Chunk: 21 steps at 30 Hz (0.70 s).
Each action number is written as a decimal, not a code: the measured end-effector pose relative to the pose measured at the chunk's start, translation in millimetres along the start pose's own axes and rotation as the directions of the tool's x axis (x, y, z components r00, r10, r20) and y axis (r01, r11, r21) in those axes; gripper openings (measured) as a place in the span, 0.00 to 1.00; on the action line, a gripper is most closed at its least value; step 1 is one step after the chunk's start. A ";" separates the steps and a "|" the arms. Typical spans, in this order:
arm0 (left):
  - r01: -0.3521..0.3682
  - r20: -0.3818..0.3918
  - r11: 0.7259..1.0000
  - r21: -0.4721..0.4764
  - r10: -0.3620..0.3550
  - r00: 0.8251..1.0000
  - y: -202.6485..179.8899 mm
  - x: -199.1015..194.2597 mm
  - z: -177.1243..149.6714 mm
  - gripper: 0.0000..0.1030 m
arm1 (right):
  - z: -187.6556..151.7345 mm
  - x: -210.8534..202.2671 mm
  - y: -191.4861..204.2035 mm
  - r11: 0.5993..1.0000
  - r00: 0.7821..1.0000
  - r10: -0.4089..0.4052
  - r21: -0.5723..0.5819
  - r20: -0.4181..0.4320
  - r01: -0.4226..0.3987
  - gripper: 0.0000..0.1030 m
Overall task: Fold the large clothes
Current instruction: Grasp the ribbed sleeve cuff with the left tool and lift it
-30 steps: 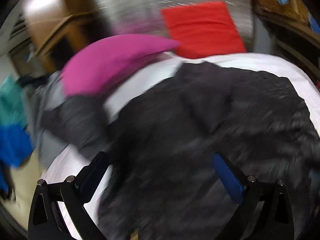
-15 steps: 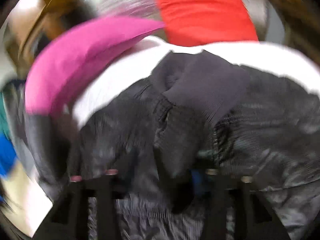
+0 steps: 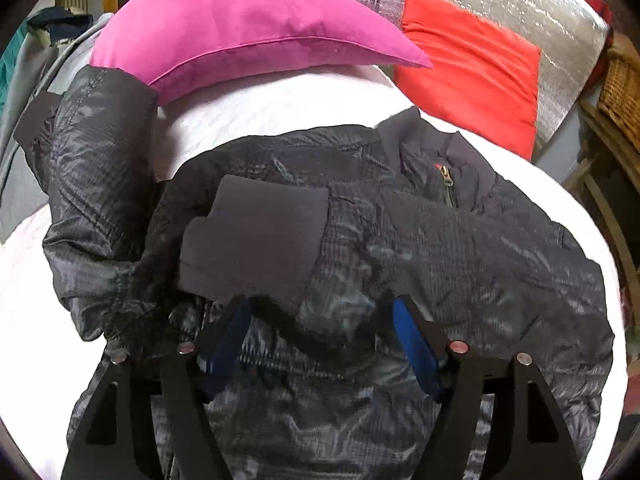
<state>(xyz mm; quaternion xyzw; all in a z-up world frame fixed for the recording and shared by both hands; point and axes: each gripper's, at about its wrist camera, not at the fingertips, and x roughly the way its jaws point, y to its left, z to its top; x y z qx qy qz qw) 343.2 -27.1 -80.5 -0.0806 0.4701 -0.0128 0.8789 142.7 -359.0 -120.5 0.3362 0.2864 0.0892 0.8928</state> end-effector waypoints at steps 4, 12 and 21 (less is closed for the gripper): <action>0.032 -0.012 0.998 -0.050 -0.033 0.999 12.3 13.2 12.1 0.47 | 0.4 0.6 1.0 1.000 1.000 -0.003 -0.001 0.000 0.003 0.94; -0.009 0.188 0.999 0.043 0.001 0.982 2.2 -69.8 -20.7 0.04 | -0.1 1.0 0.6 1.000 1.000 -0.002 0.000 0.000 0.002 0.94; 0.101 -0.048 0.977 -0.186 -0.112 0.993 51.5 -21.2 -34.1 0.47 | -0.1 1.5 2.0 1.000 1.000 -0.010 -0.005 -0.001 0.010 0.93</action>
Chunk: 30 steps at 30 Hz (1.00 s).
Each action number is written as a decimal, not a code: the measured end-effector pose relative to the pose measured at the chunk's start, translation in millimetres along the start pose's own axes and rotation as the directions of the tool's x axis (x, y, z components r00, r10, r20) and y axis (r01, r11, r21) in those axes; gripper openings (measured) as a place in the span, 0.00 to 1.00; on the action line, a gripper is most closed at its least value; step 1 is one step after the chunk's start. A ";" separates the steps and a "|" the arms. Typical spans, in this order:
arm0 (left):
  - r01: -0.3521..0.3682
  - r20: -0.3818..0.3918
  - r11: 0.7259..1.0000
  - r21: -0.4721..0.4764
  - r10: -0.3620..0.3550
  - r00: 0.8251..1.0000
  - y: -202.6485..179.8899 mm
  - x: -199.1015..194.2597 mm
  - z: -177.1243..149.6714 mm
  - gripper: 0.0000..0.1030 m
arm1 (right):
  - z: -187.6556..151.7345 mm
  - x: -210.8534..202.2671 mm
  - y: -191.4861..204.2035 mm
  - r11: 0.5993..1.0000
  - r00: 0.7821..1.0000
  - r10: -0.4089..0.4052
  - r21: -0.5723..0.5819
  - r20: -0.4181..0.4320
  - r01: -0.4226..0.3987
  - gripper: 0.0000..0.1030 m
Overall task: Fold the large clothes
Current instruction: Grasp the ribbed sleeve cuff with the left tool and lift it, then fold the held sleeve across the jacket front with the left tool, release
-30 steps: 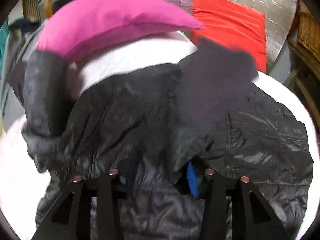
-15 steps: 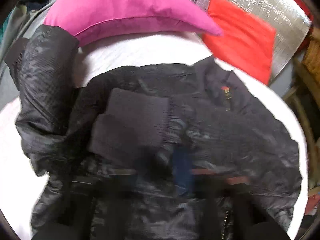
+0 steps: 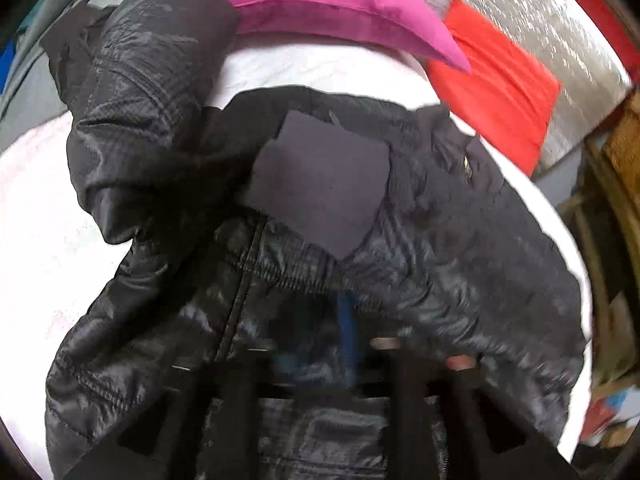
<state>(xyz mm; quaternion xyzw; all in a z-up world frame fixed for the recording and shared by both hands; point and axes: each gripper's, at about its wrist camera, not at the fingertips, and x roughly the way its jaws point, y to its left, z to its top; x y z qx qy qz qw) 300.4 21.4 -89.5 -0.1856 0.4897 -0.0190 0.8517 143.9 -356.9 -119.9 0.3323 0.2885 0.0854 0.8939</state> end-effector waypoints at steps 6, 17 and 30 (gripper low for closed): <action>0.099 0.035 0.995 0.012 -0.100 0.994 -14.7 -0.3 27.6 0.80 | -0.2 1.6 1.4 1.000 1.000 -0.003 -0.006 -0.001 0.003 0.94; 0.037 0.118 0.999 0.003 -0.038 0.992 -12.4 -29.3 28.4 0.28 | -0.6 1.7 1.4 1.000 1.000 -0.001 -0.004 0.001 0.001 0.95; -0.102 0.103 0.985 0.137 0.088 0.991 -1.0 -5.6 -25.2 0.38 | 3.6 5.8 6.1 0.999 0.999 -0.032 -0.010 -0.026 0.031 0.95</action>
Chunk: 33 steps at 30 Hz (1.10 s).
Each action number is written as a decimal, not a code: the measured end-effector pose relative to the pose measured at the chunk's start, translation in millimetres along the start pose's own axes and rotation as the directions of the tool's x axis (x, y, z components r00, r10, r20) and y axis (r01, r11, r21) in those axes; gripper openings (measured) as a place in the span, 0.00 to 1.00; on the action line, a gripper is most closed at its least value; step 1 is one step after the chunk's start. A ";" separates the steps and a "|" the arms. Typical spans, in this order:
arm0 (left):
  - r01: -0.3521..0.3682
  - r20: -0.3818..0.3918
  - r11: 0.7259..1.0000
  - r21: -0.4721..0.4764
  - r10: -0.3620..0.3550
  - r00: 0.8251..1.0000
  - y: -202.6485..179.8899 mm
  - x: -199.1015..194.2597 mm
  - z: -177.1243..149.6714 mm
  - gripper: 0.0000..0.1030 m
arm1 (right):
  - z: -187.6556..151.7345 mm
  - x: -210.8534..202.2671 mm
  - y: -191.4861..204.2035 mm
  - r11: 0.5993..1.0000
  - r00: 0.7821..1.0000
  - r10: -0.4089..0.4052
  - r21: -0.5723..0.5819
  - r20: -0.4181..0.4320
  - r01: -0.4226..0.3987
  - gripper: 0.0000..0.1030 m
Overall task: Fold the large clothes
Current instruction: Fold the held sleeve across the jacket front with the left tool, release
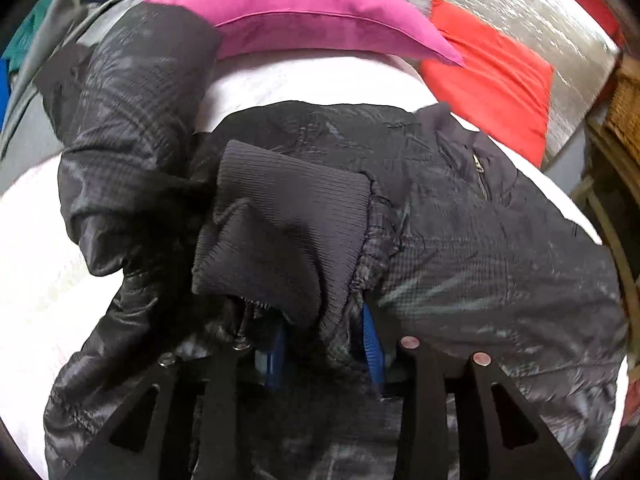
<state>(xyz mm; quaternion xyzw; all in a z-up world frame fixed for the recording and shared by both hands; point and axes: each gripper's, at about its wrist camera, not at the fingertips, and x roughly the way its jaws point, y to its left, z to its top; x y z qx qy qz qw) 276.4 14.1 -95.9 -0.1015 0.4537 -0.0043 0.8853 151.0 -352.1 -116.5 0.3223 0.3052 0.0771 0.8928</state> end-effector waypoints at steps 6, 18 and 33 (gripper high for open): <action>0.046 0.011 0.998 0.033 -0.046 0.999 1.1 1.7 -4.9 0.41 | 47.9 -10.8 22.5 0.999 0.999 0.030 0.044 -0.032 -0.029 0.95; 0.108 0.048 0.978 -0.176 -0.101 0.994 56.5 -29.0 25.0 0.62 | 118.6 69.0 -26.7 0.975 0.993 -0.030 0.215 -0.118 0.055 0.95; 0.048 0.038 0.980 0.193 -0.056 0.998 -27.7 12.3 7.7 0.73 | 185.3 58.7 -45.2 0.968 0.969 -0.225 0.088 -0.107 0.234 0.95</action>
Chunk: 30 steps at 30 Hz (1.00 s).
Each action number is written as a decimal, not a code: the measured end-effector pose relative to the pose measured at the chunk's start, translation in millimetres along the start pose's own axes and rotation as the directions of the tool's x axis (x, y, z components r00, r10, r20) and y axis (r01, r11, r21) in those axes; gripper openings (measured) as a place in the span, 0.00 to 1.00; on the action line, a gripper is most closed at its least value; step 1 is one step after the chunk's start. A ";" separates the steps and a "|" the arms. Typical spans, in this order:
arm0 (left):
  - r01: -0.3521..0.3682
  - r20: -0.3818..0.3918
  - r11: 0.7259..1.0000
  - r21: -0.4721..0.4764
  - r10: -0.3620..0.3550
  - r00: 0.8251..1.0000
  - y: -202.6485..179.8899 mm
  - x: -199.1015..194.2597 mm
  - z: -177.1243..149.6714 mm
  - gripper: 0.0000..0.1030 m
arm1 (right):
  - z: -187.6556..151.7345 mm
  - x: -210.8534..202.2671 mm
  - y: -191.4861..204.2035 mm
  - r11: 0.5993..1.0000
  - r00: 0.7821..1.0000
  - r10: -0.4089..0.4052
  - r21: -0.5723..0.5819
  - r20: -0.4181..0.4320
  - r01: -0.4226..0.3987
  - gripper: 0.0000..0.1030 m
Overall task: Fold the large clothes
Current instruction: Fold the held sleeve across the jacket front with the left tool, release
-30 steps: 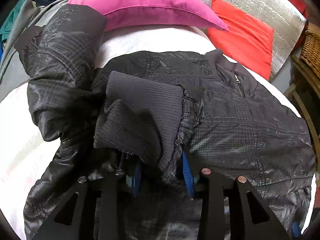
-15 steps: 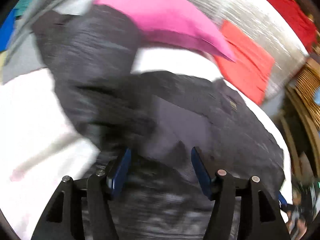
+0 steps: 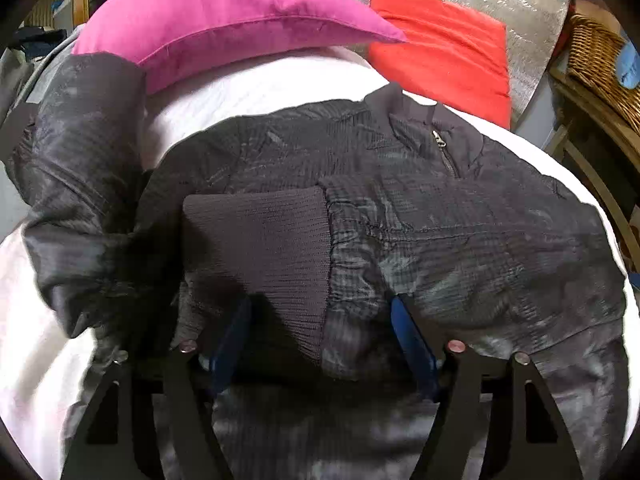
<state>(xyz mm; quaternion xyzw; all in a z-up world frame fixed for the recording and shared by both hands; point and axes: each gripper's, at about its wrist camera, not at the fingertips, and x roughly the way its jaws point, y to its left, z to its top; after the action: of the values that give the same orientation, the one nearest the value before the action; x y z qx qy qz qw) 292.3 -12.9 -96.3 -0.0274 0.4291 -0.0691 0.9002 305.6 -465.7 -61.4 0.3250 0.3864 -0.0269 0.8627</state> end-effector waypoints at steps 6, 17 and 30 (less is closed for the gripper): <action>-0.021 0.039 0.999 0.045 0.019 0.999 -6.9 -7.5 -11.5 0.77 | 20.1 47.6 0.1 0.998 0.996 -0.025 -0.060 -0.085 0.020 0.36; -0.025 0.056 0.998 0.054 0.022 0.998 -8.2 -2.3 -10.1 0.79 | 4.8 0.9 30.1 0.966 0.980 -0.186 -0.169 0.072 0.196 0.49; -0.009 0.062 0.999 0.044 0.007 0.998 -6.9 -0.6 -10.0 0.81 | -58.6 -17.4 21.4 0.996 0.998 0.002 -0.087 -0.069 -0.008 0.69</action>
<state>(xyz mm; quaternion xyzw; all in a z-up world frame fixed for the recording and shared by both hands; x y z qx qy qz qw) 283.4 -19.5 -101.4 -0.0080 0.3996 -0.0740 0.9137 261.8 -418.4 -66.7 0.2889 0.4160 0.0034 0.8623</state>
